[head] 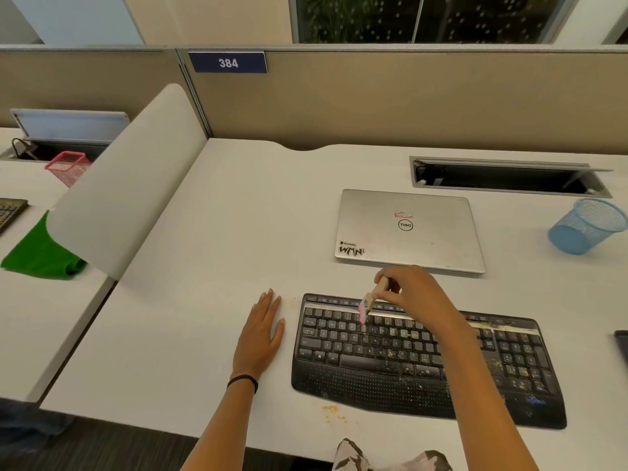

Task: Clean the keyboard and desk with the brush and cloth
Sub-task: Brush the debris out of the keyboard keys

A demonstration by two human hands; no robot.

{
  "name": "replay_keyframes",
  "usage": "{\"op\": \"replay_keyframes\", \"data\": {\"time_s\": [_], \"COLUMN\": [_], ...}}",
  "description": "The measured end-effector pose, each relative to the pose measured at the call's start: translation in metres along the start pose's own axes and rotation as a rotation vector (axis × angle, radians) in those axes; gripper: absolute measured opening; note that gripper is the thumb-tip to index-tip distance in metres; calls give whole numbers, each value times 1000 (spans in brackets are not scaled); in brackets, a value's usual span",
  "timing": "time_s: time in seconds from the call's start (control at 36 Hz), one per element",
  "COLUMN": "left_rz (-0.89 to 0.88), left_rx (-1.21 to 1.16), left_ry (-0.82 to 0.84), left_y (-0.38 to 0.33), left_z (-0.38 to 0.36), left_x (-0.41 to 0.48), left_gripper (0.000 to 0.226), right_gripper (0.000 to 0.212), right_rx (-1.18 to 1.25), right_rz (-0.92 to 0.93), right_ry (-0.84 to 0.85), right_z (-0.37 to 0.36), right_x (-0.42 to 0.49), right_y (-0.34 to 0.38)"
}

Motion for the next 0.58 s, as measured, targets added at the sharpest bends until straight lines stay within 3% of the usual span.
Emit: {"op": "replay_keyframes", "data": {"time_s": [0.17, 0.42, 0.5, 0.58], "left_rz": [0, -6, -8, -10], "left_rx": [-4, -5, -6, -9], "left_ry": [-3, -12, -18, -20], "left_y": [0, 1, 1, 1], "left_z": [0, 0, -1, 0], "left_x": [0, 1, 1, 1], "left_gripper": [64, 64, 63, 63], "right_gripper": [19, 22, 24, 18], "right_rx": [3, -42, 14, 112], "right_rz": [-14, 3, 18, 30], "right_ry": [27, -105, -160, -110], "right_z": [2, 14, 22, 16], "right_x": [0, -4, -6, -6], "right_y": [-3, -8, -3, 5]}}
Point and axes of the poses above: each hand's wrist, its own x-axis towards the middle knuckle, its own z-axis out of the back of the hand, y = z × x, the point moved 9 cm from there along x, towards the middle knuckle, and after that the axes turned 7 degrees about x, right-handed, at the moved point
